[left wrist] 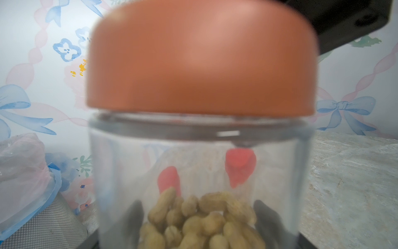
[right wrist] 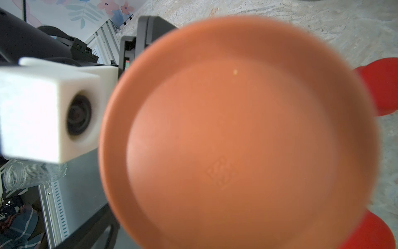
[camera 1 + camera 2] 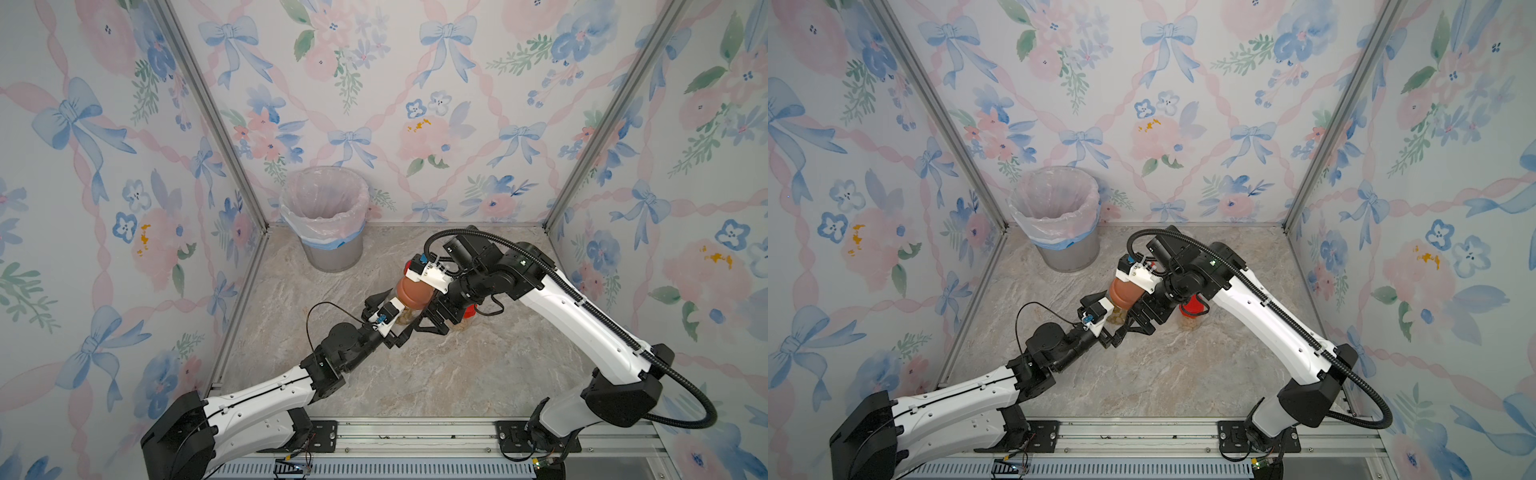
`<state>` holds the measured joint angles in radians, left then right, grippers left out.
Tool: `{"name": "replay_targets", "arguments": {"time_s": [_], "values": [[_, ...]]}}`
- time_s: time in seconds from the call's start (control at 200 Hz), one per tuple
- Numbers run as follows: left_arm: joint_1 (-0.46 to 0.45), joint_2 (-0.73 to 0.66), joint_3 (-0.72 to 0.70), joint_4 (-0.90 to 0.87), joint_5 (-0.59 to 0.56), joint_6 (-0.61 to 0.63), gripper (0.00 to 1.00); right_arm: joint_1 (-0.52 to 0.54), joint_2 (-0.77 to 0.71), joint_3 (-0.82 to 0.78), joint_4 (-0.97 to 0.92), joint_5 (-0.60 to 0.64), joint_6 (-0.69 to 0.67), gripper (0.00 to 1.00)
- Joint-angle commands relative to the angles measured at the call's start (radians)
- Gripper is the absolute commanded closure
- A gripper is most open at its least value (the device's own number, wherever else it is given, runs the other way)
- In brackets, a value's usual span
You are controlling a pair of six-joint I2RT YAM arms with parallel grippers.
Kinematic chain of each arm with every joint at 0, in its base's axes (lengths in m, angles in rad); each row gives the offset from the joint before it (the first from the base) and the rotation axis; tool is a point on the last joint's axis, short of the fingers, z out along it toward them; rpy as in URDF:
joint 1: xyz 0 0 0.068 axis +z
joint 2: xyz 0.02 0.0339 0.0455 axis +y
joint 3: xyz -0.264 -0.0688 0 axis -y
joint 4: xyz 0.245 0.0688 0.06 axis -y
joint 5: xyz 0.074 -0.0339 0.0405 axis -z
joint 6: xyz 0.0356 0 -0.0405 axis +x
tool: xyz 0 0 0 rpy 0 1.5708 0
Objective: Empty moldy peanuts from jars
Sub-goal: Unscrew the lid from the jar.
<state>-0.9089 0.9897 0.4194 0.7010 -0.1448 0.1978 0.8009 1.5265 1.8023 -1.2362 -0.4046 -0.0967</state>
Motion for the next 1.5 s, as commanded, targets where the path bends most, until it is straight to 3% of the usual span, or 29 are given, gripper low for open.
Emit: {"name": "replay_targets", "arguments": {"time_s": [0.0, 0.16, 0.26, 0.455, 0.615, 0.93, 1.49], "values": [[0.008, -0.017, 0.052, 0.087, -0.017, -0.008, 0.78, -0.018, -0.059, -0.033, 0.001, 0.008, 0.021, 0.02], [0.014, -0.017, 0.052, 0.088, -0.017, -0.008, 0.78, -0.043, -0.166, -0.115, 0.013, 0.021, 0.048, 0.03], [0.013, -0.017, 0.052, 0.087, -0.018, -0.006, 0.78, -0.093, -0.226, -0.142, 0.072, 0.042, 0.148, 0.03], [0.013, -0.007, 0.053, 0.088, -0.040, 0.001, 0.77, -0.169, -0.109, 0.116, 0.011, 0.069, 0.572, 0.01], [0.013, 0.012, 0.059, 0.088, -0.048, 0.008, 0.77, -0.102, 0.018, 0.295, -0.060, 0.151, 0.799, 0.06], [0.013, 0.058, 0.067, 0.095, -0.053, 0.016, 0.79, -0.053, 0.217, 0.535, -0.218, 0.188, 0.810, 0.10], [0.013, 0.058, 0.064, 0.106, -0.055, 0.017, 0.79, -0.023, 0.269, 0.511, -0.198, 0.175, 0.806, 0.08]]}}
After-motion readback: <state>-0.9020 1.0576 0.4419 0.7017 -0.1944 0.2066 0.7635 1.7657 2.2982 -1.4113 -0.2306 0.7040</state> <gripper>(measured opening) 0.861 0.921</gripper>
